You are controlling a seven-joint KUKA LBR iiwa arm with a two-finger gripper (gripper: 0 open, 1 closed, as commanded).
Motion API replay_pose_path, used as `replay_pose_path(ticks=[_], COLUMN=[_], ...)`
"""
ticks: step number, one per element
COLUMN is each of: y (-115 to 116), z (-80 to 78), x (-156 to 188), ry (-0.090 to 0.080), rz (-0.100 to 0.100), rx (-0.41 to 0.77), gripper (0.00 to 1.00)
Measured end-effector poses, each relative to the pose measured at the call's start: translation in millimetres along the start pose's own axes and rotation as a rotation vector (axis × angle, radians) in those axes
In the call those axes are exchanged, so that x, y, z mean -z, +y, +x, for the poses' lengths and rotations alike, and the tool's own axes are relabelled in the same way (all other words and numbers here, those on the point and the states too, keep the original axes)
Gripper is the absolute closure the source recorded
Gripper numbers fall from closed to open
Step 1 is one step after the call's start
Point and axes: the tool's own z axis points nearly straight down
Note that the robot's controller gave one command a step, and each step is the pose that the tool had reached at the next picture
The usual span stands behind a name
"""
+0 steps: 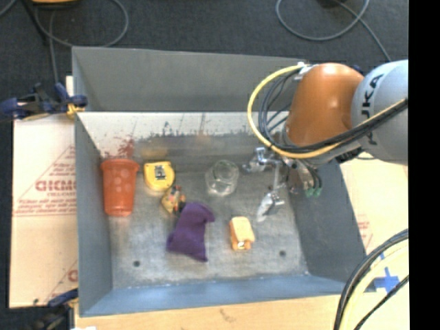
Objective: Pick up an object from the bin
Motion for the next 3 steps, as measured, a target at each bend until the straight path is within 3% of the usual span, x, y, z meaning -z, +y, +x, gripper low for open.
replay_pose_path(ticks=[1,2,3], y=[0.1,8.9,9.9], z=[25.6,30.1,29.0], x=[-22.3,-50.9,-68.2], ry=[0.003,0.005,0.004], rz=[-0.002,-0.004,-0.003], rx=[0.359,0.335,0.633], gripper=[0.00,0.00,0.00])
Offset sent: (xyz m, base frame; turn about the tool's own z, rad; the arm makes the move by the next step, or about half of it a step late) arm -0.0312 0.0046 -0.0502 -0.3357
